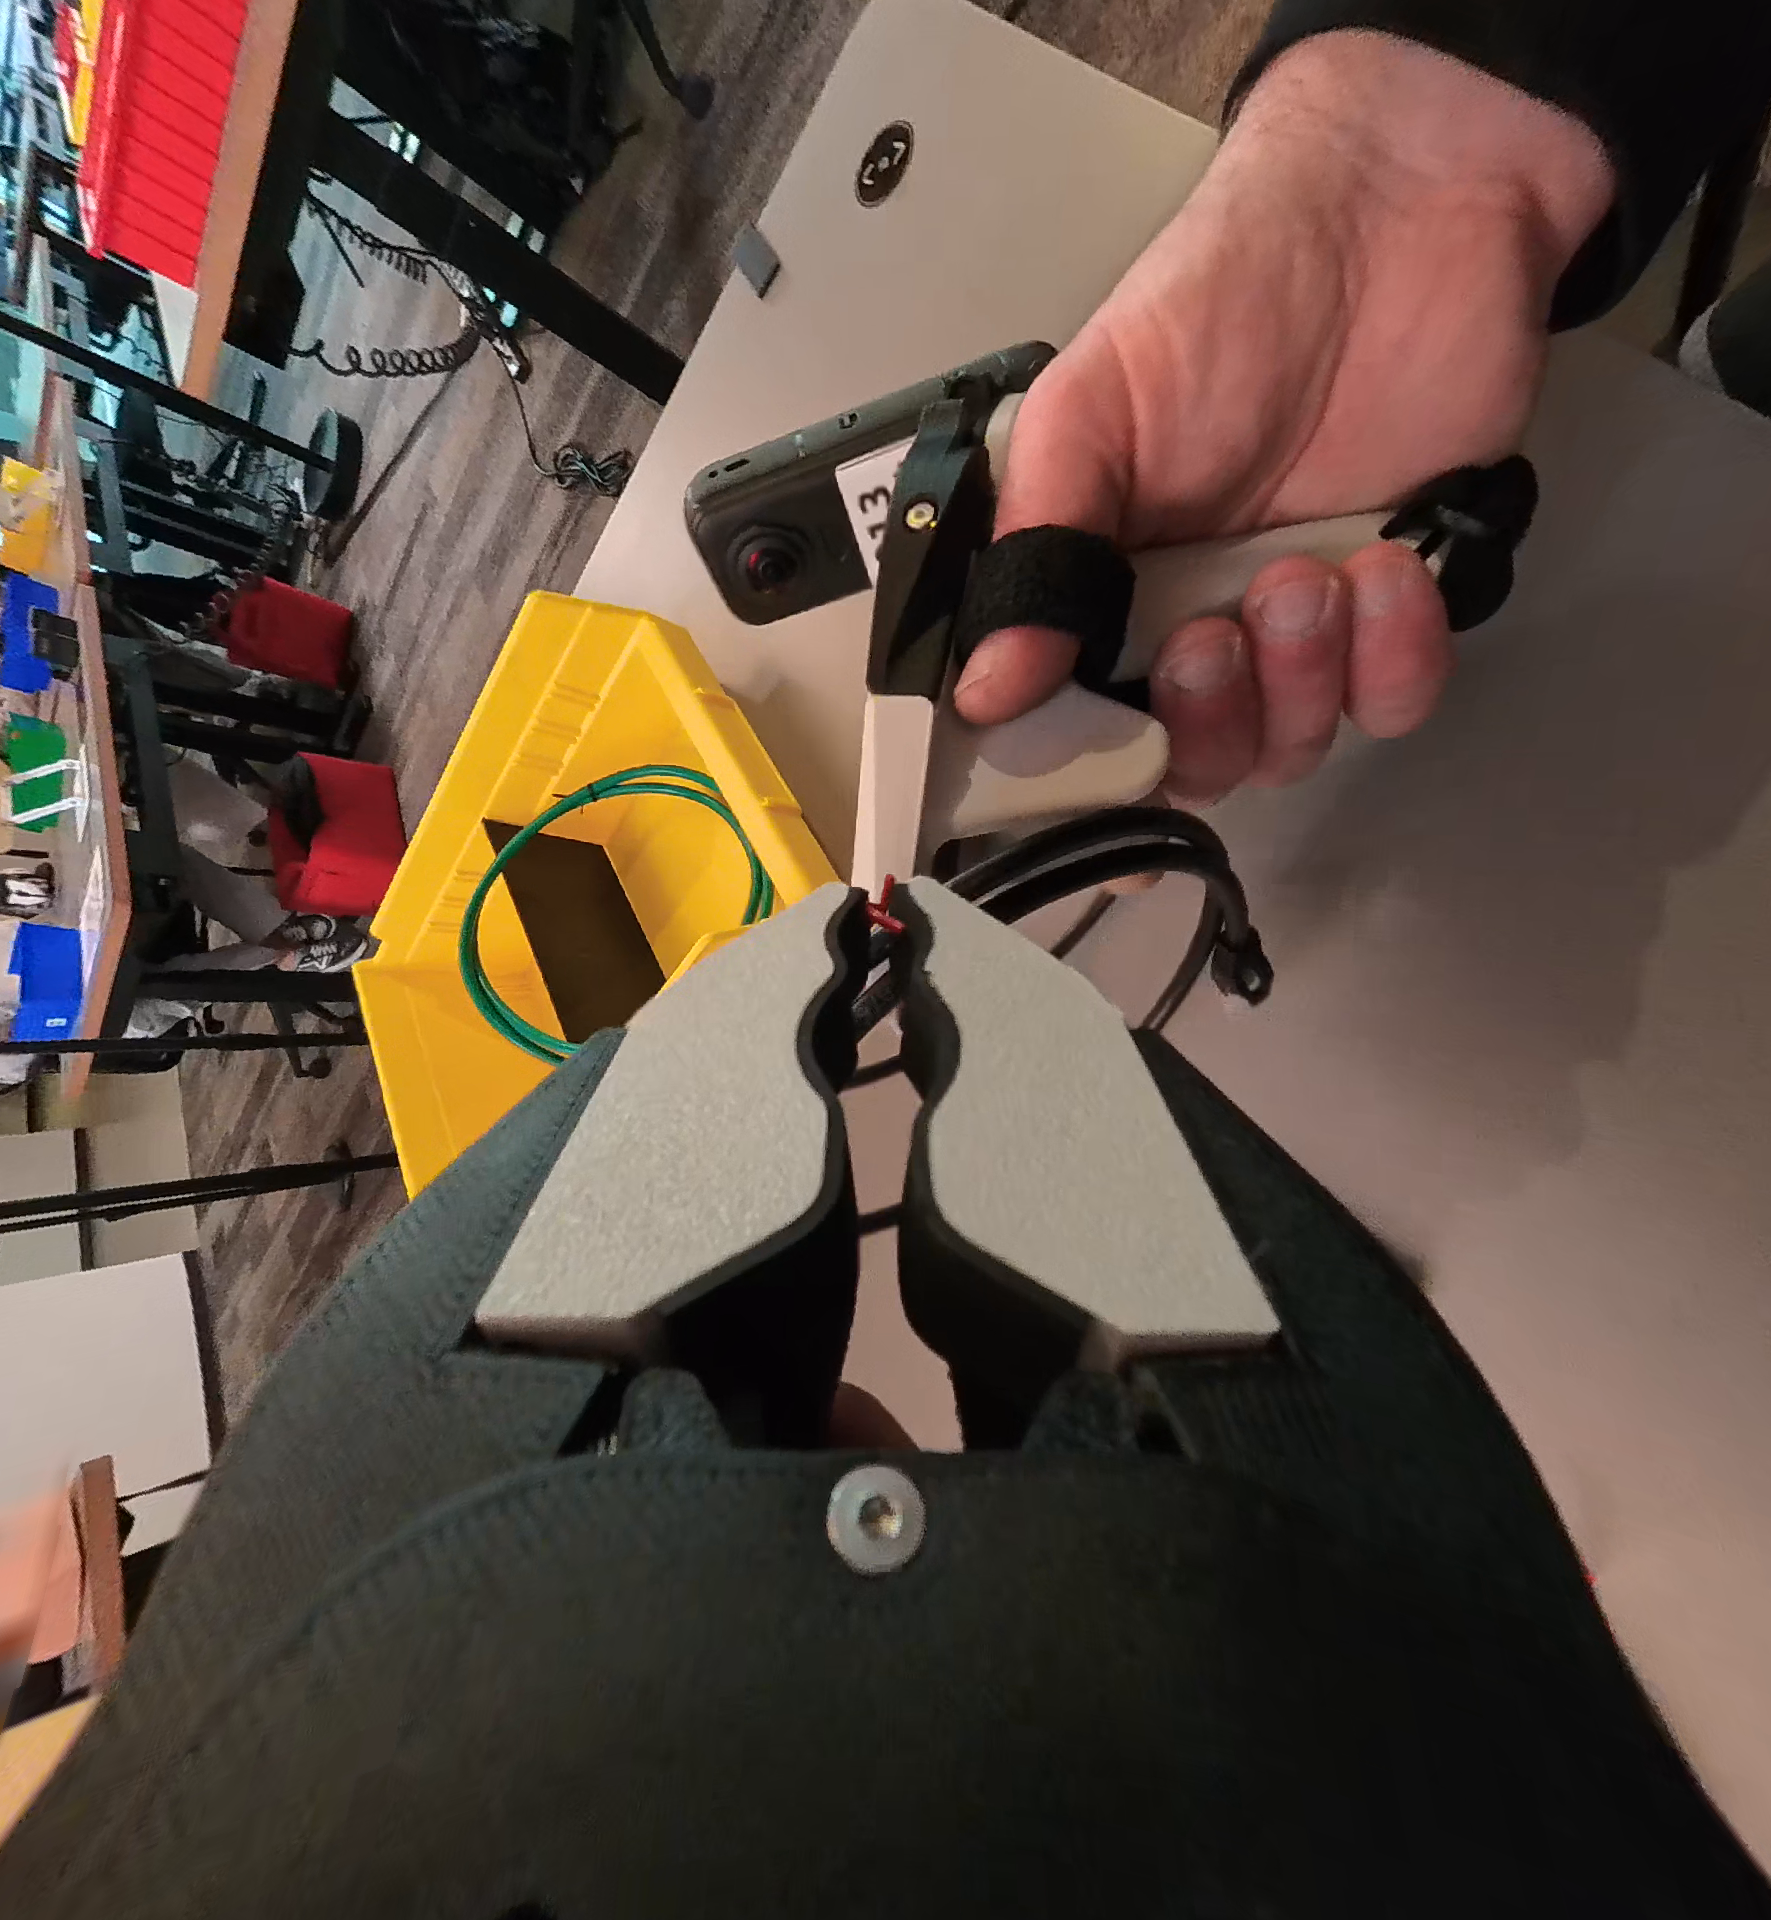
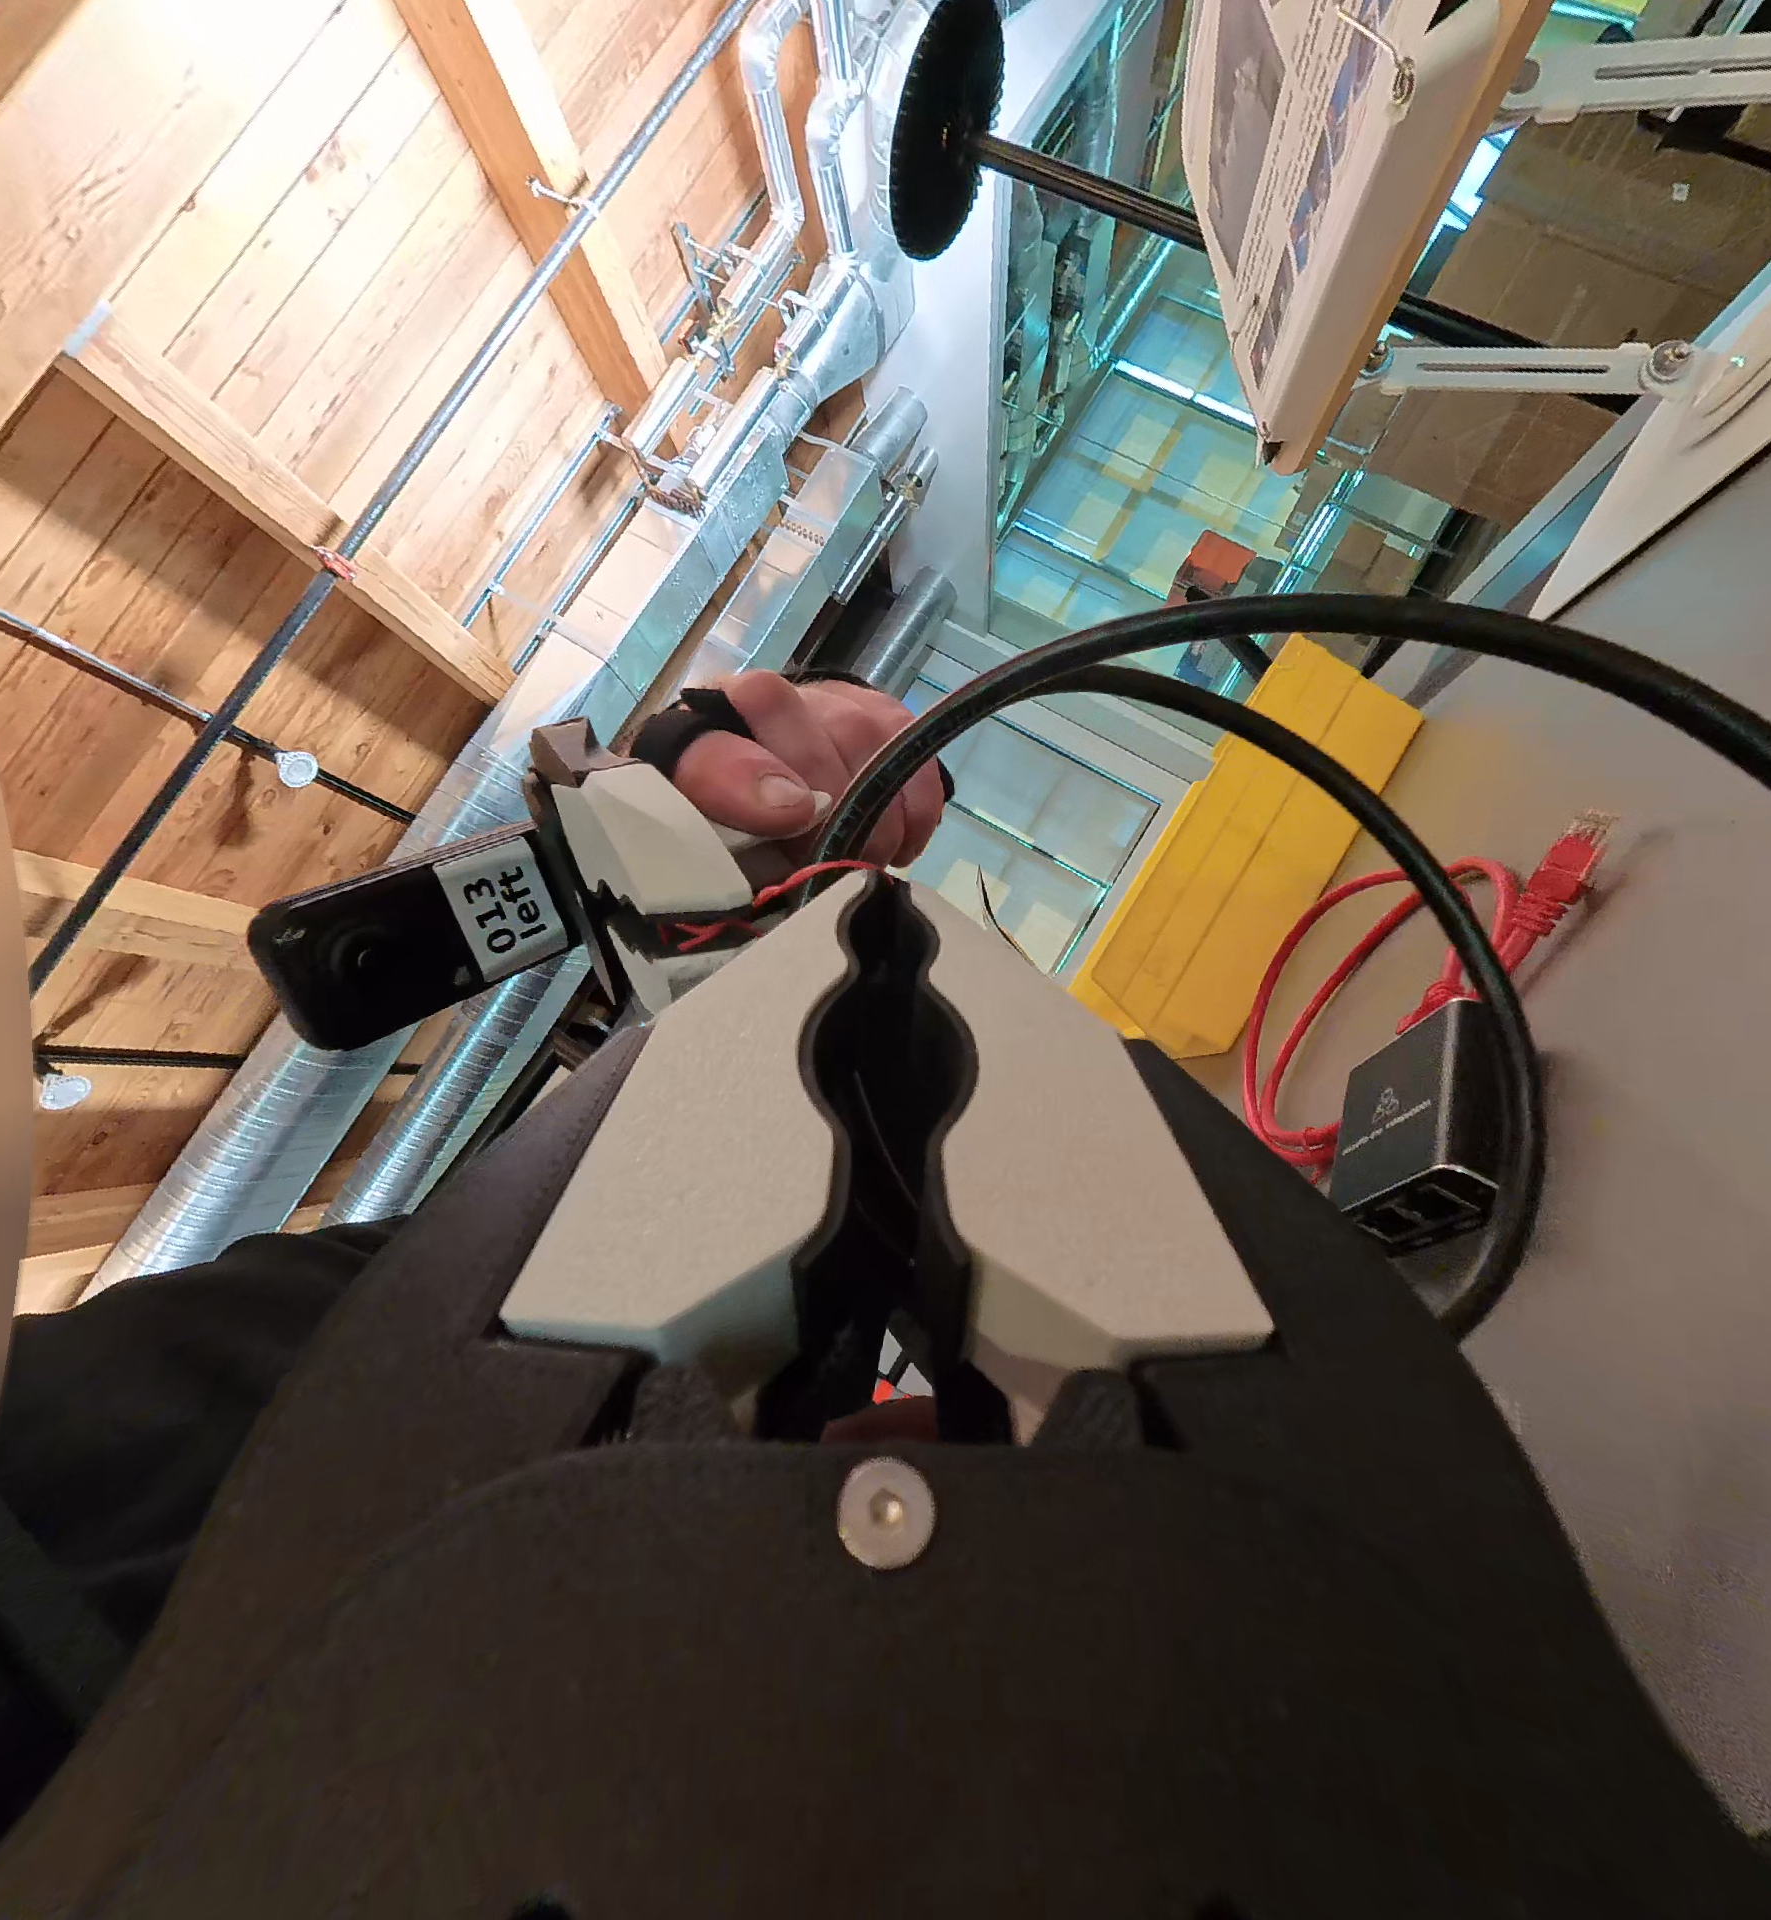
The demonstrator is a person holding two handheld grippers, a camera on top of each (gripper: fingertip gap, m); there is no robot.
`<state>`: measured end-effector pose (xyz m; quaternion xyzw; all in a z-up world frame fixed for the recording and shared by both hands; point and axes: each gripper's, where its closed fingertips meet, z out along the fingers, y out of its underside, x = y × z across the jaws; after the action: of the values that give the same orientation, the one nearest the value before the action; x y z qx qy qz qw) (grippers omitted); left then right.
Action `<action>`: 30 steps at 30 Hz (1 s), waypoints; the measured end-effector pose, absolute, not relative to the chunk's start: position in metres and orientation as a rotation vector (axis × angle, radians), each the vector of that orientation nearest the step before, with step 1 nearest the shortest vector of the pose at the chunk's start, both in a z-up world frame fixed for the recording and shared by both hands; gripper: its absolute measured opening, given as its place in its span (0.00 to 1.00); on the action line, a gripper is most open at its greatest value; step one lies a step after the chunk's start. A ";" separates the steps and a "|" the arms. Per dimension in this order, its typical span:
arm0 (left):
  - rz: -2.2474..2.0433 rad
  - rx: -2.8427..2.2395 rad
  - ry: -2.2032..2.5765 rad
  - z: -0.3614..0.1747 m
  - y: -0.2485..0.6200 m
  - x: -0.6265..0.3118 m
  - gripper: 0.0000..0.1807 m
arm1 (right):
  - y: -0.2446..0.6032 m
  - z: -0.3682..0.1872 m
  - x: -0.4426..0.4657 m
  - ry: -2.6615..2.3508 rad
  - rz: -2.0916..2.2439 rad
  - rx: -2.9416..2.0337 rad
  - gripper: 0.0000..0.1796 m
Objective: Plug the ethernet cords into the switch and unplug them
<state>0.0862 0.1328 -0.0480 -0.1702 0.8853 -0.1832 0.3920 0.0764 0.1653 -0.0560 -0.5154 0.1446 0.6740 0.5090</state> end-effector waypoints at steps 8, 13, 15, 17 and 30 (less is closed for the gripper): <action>-0.646 -0.565 2.131 -0.037 0.136 0.085 0.01 | 0.164 -0.050 0.078 0.322 1.572 -1.229 0.02; -0.774 -0.663 2.070 -0.030 0.144 0.081 0.01 | 0.165 -0.045 0.083 0.296 1.508 -1.233 0.09; -0.810 -0.689 2.052 -0.028 0.147 0.079 0.01 | 0.166 -0.045 0.086 0.312 1.500 -1.227 0.11; -0.848 -0.715 2.033 -0.025 0.150 0.077 0.01 | 0.167 -0.046 0.091 0.333 1.484 -1.221 0.13; -0.867 -0.832 2.015 -0.017 0.169 0.082 0.01 | 0.164 -0.048 0.056 0.020 1.168 -1.440 0.12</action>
<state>0.0822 0.1690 -0.0172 -0.3268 0.7919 -0.3406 0.3874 0.0558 0.1636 -0.0484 -0.6211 0.0084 0.5039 0.6002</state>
